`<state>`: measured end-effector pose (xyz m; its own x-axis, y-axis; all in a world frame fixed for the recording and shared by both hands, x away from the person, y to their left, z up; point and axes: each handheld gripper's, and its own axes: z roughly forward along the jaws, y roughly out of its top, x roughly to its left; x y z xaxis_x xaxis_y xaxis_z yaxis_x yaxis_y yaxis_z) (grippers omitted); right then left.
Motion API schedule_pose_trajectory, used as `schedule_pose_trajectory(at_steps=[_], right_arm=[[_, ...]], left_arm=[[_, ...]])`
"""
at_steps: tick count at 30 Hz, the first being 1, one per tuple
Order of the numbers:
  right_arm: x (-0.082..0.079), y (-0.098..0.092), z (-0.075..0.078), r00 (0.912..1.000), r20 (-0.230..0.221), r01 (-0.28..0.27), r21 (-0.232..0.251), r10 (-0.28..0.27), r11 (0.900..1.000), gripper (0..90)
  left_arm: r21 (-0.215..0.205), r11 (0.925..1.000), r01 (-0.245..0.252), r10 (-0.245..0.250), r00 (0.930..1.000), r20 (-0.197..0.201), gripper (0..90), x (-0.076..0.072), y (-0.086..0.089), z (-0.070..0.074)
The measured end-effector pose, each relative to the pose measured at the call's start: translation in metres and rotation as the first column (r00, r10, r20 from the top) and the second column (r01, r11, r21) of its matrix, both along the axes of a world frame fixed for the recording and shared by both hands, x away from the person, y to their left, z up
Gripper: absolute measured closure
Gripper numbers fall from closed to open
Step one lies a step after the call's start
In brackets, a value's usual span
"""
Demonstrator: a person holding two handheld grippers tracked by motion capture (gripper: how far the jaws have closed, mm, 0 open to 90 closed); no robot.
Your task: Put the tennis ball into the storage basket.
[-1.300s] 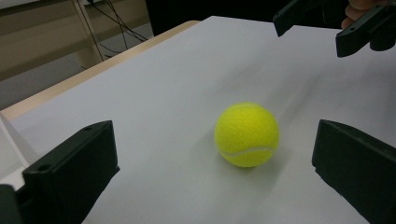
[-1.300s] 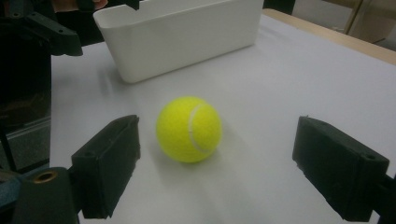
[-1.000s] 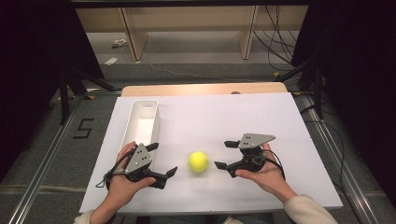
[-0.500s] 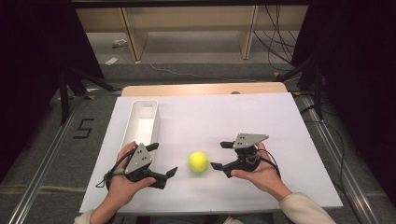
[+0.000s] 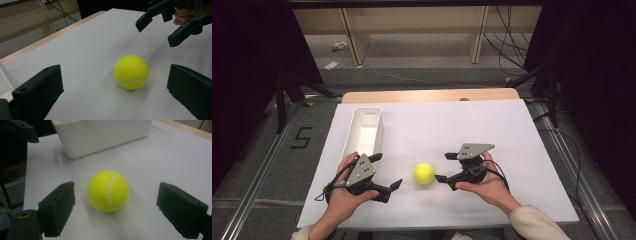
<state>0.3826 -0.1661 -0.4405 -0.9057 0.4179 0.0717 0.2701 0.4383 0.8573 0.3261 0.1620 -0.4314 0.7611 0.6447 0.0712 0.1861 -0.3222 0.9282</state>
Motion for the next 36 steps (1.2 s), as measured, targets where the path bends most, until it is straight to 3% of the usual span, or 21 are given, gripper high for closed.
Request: schedule_pose_trajectory(at_steps=[27,36], right_arm=[[0.009,0.028,-0.014,0.9991,-0.032,-0.028,-0.056,0.026,0.998,15.7],[0.012,0.037,-0.02,0.9978,-0.065,-0.022,-0.071,0.018,0.997,15.7]], left_arm=[[0.0,1.0,0.001,-0.001,1.0,0.0,0.0,0.0,0.0,0.0],[0.0,1.0,0.004,-0.004,1.0,-0.001,0.0,0.0,0.0,0.0]])
